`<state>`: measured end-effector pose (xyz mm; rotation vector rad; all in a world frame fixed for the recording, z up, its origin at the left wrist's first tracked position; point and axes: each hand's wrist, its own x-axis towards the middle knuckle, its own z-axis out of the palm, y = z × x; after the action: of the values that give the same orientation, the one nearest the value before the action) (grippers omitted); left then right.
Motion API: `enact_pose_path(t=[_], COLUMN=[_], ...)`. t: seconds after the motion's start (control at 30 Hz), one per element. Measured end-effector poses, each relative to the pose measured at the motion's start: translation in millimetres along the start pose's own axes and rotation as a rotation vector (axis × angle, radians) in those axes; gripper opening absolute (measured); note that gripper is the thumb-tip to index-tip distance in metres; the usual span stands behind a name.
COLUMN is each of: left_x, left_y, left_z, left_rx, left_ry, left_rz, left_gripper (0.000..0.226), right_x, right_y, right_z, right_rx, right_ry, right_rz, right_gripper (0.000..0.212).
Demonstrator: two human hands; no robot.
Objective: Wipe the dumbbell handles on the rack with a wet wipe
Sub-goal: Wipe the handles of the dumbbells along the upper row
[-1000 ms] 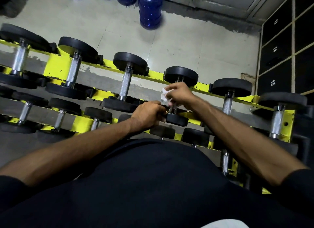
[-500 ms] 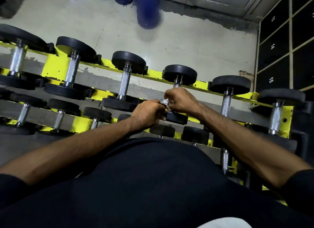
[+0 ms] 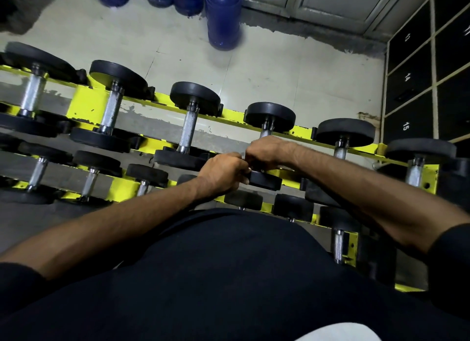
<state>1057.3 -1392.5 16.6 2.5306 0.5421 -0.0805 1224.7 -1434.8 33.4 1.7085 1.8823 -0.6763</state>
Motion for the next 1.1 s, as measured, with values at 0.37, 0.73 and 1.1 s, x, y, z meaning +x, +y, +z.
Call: enact_pose_path(t=[0.37,0.73,1.1], left_x=[0,1,0], left_y=[-1,-1,0], left_z=[2,1,2], left_rx=[0.001,-0.012,-0.010], left_ry=[0.013,-0.011,0.002], left_rz=[0.025,0.017,0.007], left_gripper=[0.022,0.023,0.023], right_x=[4,9,20], right_y=[7,16,7], right_z=[-3,13,5], right_rx=[0.053,-0.067,-0.040], right_ry=[0.106,0.180,0.309], right_rz=[0.008,0.122,0.369], right_gripper=[0.017,0.021,0.016])
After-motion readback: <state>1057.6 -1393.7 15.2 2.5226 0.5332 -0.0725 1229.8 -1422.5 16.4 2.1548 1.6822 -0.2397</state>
